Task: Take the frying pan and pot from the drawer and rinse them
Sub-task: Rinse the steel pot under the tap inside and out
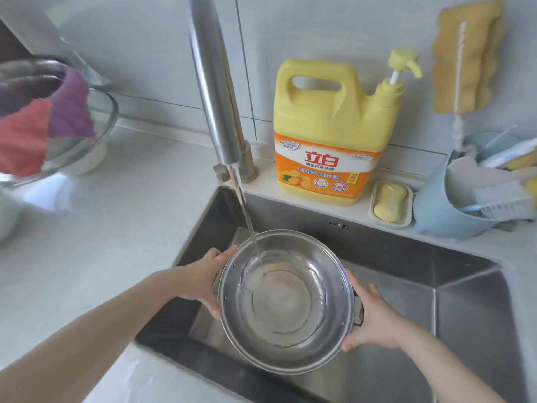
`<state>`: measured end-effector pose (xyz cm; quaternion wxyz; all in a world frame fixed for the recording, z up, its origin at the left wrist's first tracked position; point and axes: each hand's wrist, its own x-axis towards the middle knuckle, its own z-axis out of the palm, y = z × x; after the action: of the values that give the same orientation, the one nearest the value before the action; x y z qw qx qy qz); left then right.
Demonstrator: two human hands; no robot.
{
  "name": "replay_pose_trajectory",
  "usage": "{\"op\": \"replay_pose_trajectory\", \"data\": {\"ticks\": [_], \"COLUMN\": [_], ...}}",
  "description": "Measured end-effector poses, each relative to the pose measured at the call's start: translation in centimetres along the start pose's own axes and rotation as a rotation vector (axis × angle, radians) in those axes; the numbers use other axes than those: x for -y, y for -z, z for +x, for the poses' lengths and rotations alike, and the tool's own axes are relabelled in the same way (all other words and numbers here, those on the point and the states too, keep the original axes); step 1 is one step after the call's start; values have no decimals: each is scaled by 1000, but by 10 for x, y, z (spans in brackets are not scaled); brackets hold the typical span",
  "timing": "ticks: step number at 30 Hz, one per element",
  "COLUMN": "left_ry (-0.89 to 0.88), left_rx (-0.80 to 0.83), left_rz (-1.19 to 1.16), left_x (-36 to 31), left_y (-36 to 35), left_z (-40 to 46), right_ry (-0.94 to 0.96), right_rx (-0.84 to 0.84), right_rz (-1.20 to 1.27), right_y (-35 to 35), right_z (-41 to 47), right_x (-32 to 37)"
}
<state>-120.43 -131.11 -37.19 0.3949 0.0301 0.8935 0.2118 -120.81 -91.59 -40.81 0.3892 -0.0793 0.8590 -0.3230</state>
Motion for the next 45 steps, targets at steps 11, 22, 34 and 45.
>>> {"op": "replay_pose_trajectory", "data": {"ticks": [11, 22, 34, 45], "left_ry": [-47, -62, -28, -122], "left_rx": [-208, -334, -196, -692], "left_rz": [165, -90, 90, 141], "left_x": [-48, -50, -60, -49], "left_y": [100, 66, 114, 34], "left_z": [-112, -135, -169, -115], "right_ry": [162, 175, 277, 325], "right_rx": [-183, -167, -70, -419], "right_rz": [153, -410, -42, -263], "right_y": [7, 133, 72, 75], "right_z": [-55, -113, -112, -82], "right_x": [76, 158, 129, 100]}}
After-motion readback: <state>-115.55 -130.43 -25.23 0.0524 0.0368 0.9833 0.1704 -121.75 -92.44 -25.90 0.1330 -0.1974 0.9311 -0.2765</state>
